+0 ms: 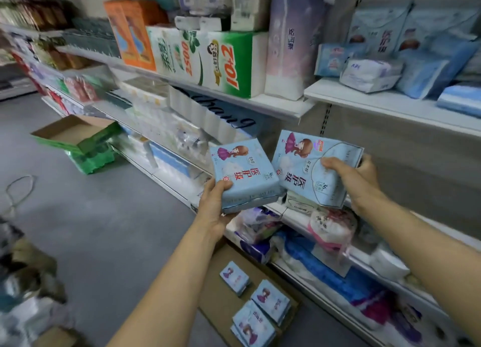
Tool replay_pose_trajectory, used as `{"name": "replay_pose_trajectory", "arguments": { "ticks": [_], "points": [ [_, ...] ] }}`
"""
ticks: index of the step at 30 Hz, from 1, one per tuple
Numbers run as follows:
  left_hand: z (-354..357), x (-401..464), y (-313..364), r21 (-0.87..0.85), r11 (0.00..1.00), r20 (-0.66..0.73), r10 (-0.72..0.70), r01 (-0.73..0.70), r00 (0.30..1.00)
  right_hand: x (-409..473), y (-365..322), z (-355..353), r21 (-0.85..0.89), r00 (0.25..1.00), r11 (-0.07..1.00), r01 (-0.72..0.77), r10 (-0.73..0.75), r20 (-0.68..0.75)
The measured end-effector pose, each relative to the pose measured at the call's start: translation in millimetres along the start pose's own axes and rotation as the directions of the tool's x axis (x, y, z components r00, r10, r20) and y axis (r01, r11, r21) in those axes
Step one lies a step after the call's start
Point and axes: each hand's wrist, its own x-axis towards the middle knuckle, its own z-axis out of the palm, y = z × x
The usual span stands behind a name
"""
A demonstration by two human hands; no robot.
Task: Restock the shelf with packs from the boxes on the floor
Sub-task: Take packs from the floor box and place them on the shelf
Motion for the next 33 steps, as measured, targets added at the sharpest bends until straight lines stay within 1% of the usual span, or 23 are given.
{"name": "replay_pose_trajectory", "arguments": {
  "ticks": [2, 5, 8, 12, 17, 21, 23, 25, 29, 31, 33],
  "points": [
    [-20, 18, -6, 0.046, 0.998, -0.025, -0.052, 0.053, 0.998, 0, 27, 18, -0.048, 0.998, 0.997, -0.069, 0.069, 0.008],
    [-51, 47, -22, 0.085, 0.988, -0.065, -0.121, 0.126, 0.991, -3, 68, 44, -0.077, 0.984, 0.981, -0.176, 0.174, -0.033],
    [-82, 78, -46, 0.1, 0.968, -0.102, -0.221, 0.231, 0.97, -3, 116, 67, -0.104, 0.958, 0.953, -0.284, 0.279, -0.067],
    [-119, 111, -88, 0.144, 0.921, -0.15, -0.341, 0.362, 0.928, -6, 185, 86, -0.102, 0.883, 0.882, -0.46, 0.442, -0.16],
    [-157, 145, -155, 0.127, 0.842, -0.259, -0.482, 0.524, 0.837, -15, 275, 95, -0.108, 0.767, 0.771, -0.628, 0.589, -0.252],
    [-184, 166, -207, 0.082, 0.798, -0.308, -0.55, 0.597, 0.776, -21, 348, 92, -0.107, 0.675, 0.694, -0.712, 0.635, -0.376],
    [-197, 178, -233, 0.064, 0.781, -0.348, -0.566, 0.621, 0.747, -23, 384, 91, -0.089, 0.634, 0.654, -0.751, 0.677, -0.373],
    [-211, 189, -262, 0.037, 0.766, -0.38, -0.583, 0.641, 0.718, -25, 422, 89, -0.056, 0.603, 0.624, -0.779, 0.722, -0.34],
    [-240, 213, -318, -0.053, 0.746, -0.436, -0.615, 0.664, 0.657, -17, 529, 65, -0.028, 0.559, 0.583, -0.812, 0.762, -0.325],
    [-256, 225, -347, -0.089, 0.745, -0.475, -0.615, 0.661, 0.63, -13, 551, 69, 0.009, 0.541, 0.577, -0.817, 0.77, -0.337],
    [-267, 231, -369, -0.117, 0.753, -0.509, -0.605, 0.647, 0.612, -12, 558, 79, 0.039, 0.528, 0.577, -0.816, 0.77, -0.358]
  ]
}}
